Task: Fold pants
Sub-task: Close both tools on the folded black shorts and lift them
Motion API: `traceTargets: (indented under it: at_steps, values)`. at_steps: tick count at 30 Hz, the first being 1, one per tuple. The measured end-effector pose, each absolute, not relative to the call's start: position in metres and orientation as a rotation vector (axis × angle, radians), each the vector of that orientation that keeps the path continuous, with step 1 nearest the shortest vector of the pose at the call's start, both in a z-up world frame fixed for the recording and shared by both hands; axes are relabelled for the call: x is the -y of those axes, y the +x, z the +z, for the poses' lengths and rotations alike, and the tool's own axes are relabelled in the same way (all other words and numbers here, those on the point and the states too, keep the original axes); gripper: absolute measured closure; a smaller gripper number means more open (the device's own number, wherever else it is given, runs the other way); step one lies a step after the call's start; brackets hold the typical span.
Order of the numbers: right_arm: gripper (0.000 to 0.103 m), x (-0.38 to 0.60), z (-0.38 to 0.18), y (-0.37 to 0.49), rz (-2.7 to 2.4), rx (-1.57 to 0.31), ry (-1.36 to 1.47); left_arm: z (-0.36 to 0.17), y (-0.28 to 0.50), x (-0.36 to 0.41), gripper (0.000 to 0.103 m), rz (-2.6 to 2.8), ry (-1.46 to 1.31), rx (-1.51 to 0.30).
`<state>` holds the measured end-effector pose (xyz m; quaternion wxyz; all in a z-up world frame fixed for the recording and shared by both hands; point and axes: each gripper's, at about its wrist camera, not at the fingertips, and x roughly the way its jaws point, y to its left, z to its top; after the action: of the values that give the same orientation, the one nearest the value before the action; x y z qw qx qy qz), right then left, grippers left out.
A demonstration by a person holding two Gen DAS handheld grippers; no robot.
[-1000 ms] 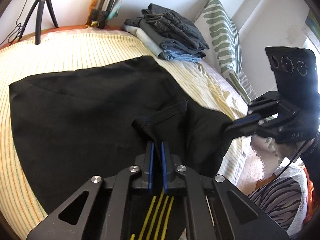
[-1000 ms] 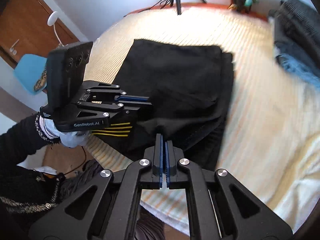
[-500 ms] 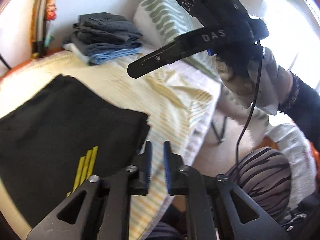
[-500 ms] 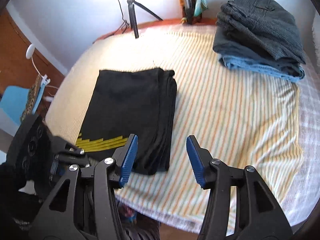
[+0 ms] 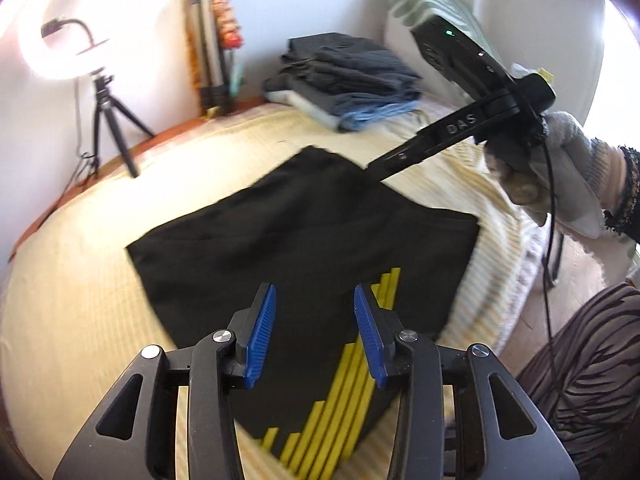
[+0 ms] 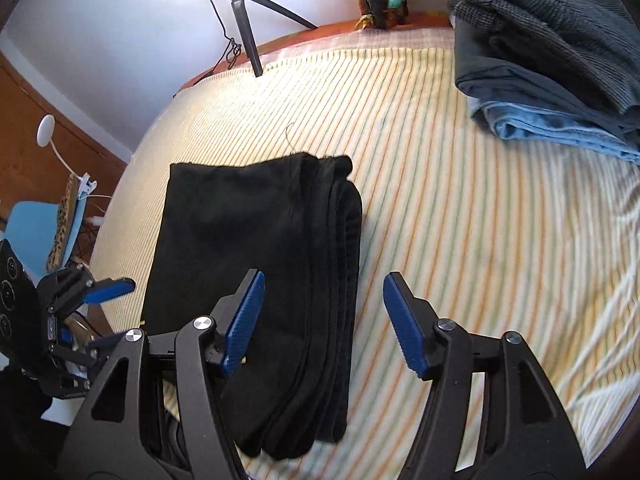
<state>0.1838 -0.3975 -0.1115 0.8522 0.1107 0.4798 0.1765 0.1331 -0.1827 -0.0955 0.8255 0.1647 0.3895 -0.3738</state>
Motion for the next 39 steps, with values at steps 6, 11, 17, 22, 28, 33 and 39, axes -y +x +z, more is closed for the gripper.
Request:
traceTargets:
  at_steps: [6,11,17,22,28,33,39]
  values:
    - [0.03,0.395,-0.117,0.201,0.386,-1.014,0.225,-0.099,0.152,0.162,0.05,-0.726,0.329,-0.839]
    - [0.029,0.396,-0.125,0.21,0.414,-1.04,0.237,-0.103,0.182,0.128,0.04,-0.672,0.159,-0.919]
    - [0.028,0.399,-0.14,0.217,0.481,-1.062,0.288,-0.127,0.213,0.09,0.04,-0.645,-0.08,-1.06]
    - [0.02,0.405,-0.145,0.222,0.562,-1.03,0.379,-0.15,0.224,0.086,0.04,-0.689,-0.192,-1.134]
    - [0.019,0.403,-0.151,0.227,0.655,-1.001,0.437,-0.158,0.235,0.09,0.04,-0.728,-0.274,-1.141]
    - [0.02,0.394,-0.15,0.229,0.673,-0.993,0.432,-0.157,0.24,0.097,0.043,-0.732,-0.26,-1.131]
    - [0.033,0.39,-0.151,0.223,0.665,-1.019,0.355,-0.16,0.24,0.102,0.05,-0.719,-0.229,-1.102]
